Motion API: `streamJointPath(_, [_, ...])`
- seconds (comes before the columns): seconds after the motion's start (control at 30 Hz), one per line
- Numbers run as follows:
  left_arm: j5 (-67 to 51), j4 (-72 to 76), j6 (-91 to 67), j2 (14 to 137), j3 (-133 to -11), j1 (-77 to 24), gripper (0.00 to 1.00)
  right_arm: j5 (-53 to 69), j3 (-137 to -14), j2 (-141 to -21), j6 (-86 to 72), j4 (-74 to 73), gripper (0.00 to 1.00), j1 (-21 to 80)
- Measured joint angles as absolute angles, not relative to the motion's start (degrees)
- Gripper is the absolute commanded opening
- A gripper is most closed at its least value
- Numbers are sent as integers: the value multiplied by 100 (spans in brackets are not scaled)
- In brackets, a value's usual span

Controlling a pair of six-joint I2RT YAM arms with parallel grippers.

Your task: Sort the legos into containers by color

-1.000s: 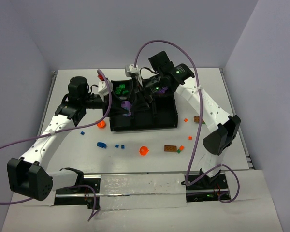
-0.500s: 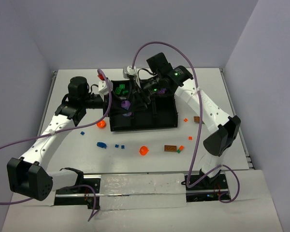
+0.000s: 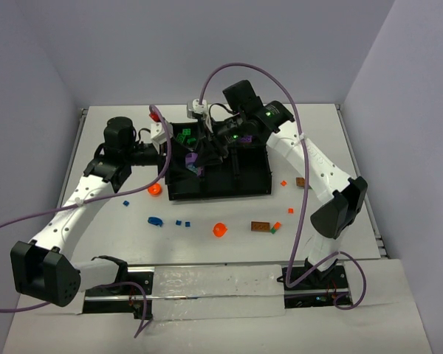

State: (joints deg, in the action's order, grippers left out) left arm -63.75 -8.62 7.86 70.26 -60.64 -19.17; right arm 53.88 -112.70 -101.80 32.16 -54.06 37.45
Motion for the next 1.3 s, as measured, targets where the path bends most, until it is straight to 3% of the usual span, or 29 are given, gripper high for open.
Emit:
streamJointPath(0.03, [-6329,-868,804,7014,-6064,-1898,99,5372,-11263,-10179,3184,-5401,0,3710])
streamJointPath(0.3, [-5875,-905,377,6525,-5905,-789,99,5168,-11201,-10175,2594,-5214,0,2577])
streamJointPath(0.5, [-4741,-1178,-119,6506,-6132,-111,99,3569,-10555,-10234,1750,-4007,0,1550])
streamJointPath(0.77, [-3013,-1526,-765,6550,-6279,-42,99,1795,-10477,-11024,1166,-2841,0,1500])
streamJointPath(1.07, [-2002,-2499,-640,6911,-6699,-38,99,1141,-10572,-12036,1062,-2338,1,1500])
streamJointPath(1.2, [-1870,-2709,-529,6883,-6698,-38,99,1146,-10781,-12342,1029,-2291,20,1500])
streamJointPath(1.27, [-1825,-2777,-487,6875,-6698,-38,99,1142,-10812,-12419,1032,-2268,34,1500])
streamJointPath(1.3, [-1804,-2807,-464,6871,-6698,-38,99,1142,-10817,-12434,1034,-2274,47,1500])
